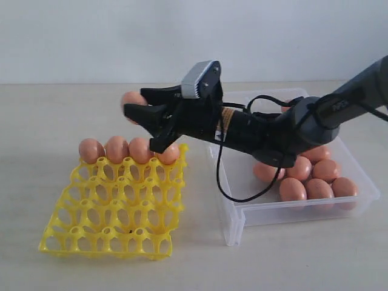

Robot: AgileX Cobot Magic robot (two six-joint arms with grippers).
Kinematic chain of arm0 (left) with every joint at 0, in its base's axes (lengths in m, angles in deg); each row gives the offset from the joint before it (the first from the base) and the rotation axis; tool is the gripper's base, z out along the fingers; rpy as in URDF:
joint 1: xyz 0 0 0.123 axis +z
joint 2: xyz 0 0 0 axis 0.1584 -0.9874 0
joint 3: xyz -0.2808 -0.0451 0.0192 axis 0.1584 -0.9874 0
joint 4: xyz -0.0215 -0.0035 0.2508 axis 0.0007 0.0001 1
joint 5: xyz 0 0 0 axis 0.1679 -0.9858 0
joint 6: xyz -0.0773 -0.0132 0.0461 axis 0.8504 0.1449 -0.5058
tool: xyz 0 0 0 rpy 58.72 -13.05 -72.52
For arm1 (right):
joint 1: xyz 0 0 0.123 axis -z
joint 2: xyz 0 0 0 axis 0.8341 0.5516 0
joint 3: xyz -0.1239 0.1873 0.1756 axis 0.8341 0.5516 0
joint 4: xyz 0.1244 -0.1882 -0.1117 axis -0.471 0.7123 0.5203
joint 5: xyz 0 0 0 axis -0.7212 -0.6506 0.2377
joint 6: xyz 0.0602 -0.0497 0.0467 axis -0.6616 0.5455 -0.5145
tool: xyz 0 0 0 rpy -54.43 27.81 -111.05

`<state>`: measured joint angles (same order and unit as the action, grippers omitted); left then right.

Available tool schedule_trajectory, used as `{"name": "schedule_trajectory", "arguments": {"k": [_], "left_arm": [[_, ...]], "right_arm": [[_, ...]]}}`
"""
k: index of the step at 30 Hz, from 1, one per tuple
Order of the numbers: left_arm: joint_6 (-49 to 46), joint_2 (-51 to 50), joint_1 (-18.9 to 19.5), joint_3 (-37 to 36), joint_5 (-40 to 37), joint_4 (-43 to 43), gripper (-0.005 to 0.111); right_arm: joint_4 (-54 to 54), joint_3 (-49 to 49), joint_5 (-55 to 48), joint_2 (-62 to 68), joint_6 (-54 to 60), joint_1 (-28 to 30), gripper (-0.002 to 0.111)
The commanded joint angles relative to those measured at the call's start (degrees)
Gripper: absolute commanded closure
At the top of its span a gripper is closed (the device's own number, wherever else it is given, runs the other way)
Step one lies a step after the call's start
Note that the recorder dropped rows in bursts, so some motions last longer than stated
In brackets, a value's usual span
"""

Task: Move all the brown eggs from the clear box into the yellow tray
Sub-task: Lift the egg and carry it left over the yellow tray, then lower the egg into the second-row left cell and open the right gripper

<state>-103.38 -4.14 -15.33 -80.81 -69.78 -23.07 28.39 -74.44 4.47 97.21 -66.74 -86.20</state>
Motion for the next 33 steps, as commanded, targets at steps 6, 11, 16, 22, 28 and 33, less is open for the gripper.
{"name": "schedule_trajectory", "arguments": {"k": [6,11,16,22,28,33], "left_arm": [[0.45,0.22,-0.37,-0.23,0.03,-0.38,0.029],[0.45,0.22,-0.37,-0.23,0.03,-0.38,0.029],[0.45,0.22,-0.37,-0.23,0.03,-0.38,0.029],[0.45,0.22,-0.37,-0.23,0.03,-0.38,0.029],[0.45,0.22,-0.37,-0.23,0.03,-0.38,0.029],[0.45,0.22,-0.37,-0.23,0.03,-0.38,0.029]], "right_arm": [[0.31,-6.32,-4.83,3.74,-4.9,-8.69,0.108],[3.97,-10.07,-9.67,5.96,-6.47,-10.82,0.108],[7.57,-13.46,-14.07,7.51,-7.34,-12.22,0.108],[7.83,-15.26,-20.31,9.71,-9.32,-12.79,0.108],[6.0,-15.77,-20.63,9.87,-7.52,-12.79,0.108],[6.03,-18.44,-21.82,10.7,-9.29,-12.79,0.108]]}}
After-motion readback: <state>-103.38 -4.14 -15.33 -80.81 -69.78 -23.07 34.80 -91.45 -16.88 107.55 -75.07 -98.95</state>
